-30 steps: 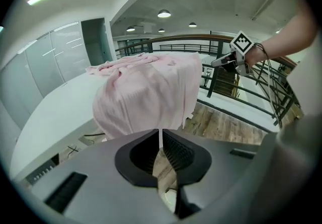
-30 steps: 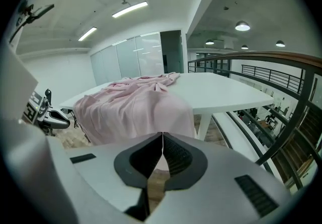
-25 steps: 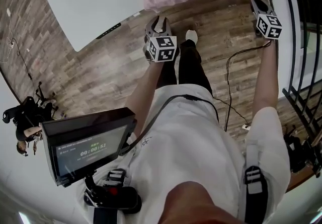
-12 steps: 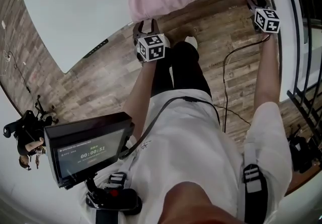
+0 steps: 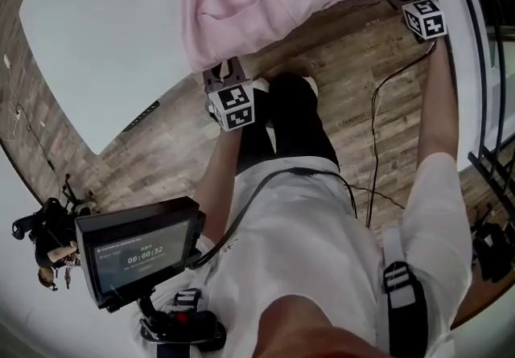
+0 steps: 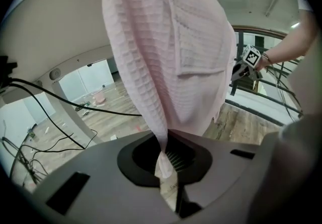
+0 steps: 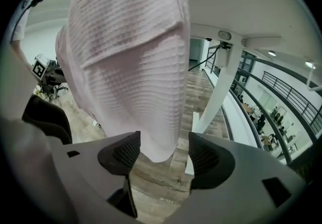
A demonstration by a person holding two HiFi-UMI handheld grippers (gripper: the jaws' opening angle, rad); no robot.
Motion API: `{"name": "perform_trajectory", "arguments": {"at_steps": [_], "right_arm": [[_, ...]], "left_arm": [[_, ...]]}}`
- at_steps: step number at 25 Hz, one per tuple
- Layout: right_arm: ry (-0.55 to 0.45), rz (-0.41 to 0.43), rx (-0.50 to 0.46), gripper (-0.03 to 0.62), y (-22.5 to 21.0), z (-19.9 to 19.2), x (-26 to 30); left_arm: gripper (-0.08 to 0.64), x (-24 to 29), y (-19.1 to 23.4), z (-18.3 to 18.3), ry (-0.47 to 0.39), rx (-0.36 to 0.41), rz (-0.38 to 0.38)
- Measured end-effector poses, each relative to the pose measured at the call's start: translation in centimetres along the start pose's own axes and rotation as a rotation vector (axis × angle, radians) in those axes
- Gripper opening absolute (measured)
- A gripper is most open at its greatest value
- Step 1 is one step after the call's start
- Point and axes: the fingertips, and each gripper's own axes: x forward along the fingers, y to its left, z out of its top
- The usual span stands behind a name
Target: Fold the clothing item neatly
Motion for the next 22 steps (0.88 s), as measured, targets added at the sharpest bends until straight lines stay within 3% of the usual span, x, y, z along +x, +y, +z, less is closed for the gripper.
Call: {"name": "perform_trajectory", "arguments": {"at_steps": [4, 5, 6, 7, 13, 22], "right_arm": [[-0.024, 0.041, -0.059, 0.279, -0.7, 3.1, 0.8], [-0.037, 0.058, -0.059, 0.248, -0.5, 3.6, 0.8], [-0.046, 0.073, -0.06, 0.077, -0.3, 3.8, 0.8], [-0.05, 0.085, -0.059, 0.009, 0.0, 3.7, 0.8], [-0.054, 0.141, 0.023, 0.009, 2.5, 0.8, -1.3], [-0.048, 0.169, 0.052, 0.009, 5.6, 5.0, -13.3]], "left_arm": [[0.014, -1.1, 0.1, 1.6, -0.053, 0.048, -0.01], [0.012, -1.1, 0.0, 1.8, -0.06, 0.056, -0.012], [0.012, -1.0, -0.1, 1.8, -0.062, 0.061, -0.015], [0.012, -0.9, -0.2, 1.6, -0.06, 0.062, -0.019], [0.011, -2.1, -1.0, 0.4, -0.027, 0.077, -0.06], [0.011, -11.9, -4.5, 5.1, -0.009, 0.093, -0.149]]}}
